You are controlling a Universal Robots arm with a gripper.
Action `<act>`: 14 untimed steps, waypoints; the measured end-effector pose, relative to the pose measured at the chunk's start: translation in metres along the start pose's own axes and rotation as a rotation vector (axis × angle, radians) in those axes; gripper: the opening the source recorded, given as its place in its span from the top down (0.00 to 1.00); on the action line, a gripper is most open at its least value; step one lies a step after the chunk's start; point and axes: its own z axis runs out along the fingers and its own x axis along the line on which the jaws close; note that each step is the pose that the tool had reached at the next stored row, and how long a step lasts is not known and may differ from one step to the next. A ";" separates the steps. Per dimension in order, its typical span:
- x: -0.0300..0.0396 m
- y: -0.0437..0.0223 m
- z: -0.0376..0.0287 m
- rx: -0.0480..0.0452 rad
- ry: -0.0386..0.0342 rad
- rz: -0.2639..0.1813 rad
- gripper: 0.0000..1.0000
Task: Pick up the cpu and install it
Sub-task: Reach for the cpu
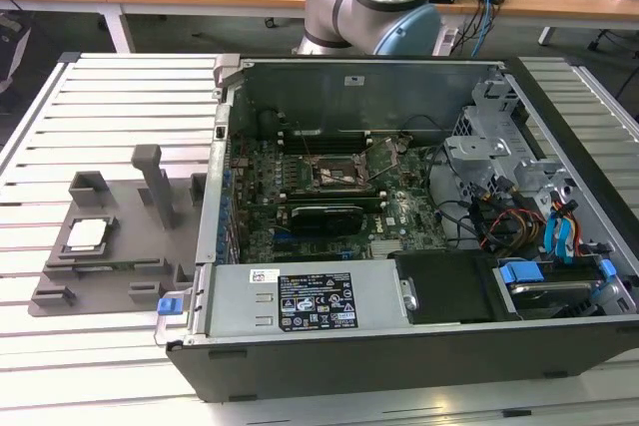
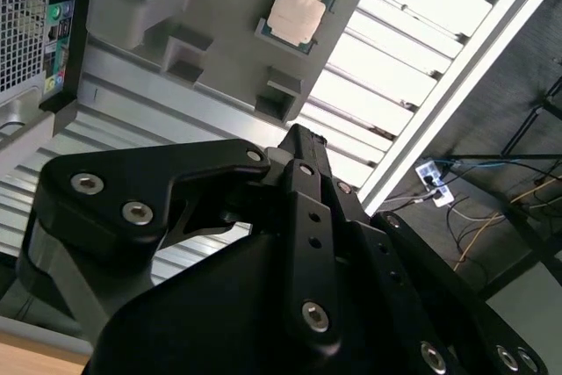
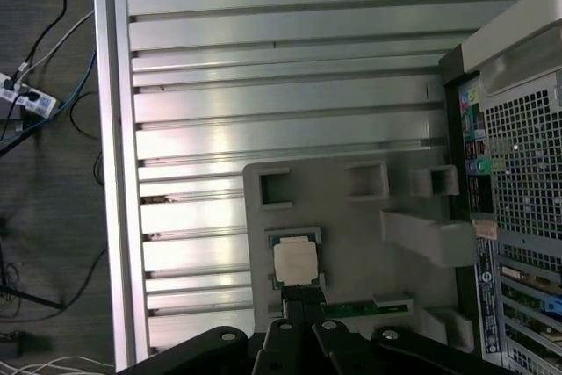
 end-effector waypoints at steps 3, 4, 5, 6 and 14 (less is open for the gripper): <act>0.0050 -0.0004 -0.0001 0.0000 -0.0001 0.000 0.89; 0.0063 -0.0005 -0.0001 0.0000 0.0000 0.000 0.89; 0.0086 -0.0007 -0.0002 0.0000 -0.0001 0.000 0.89; 0.0104 -0.0008 -0.0002 0.0000 0.0000 0.000 0.89; 0.0312 -0.0023 -0.0006 0.0001 0.0000 0.000 0.89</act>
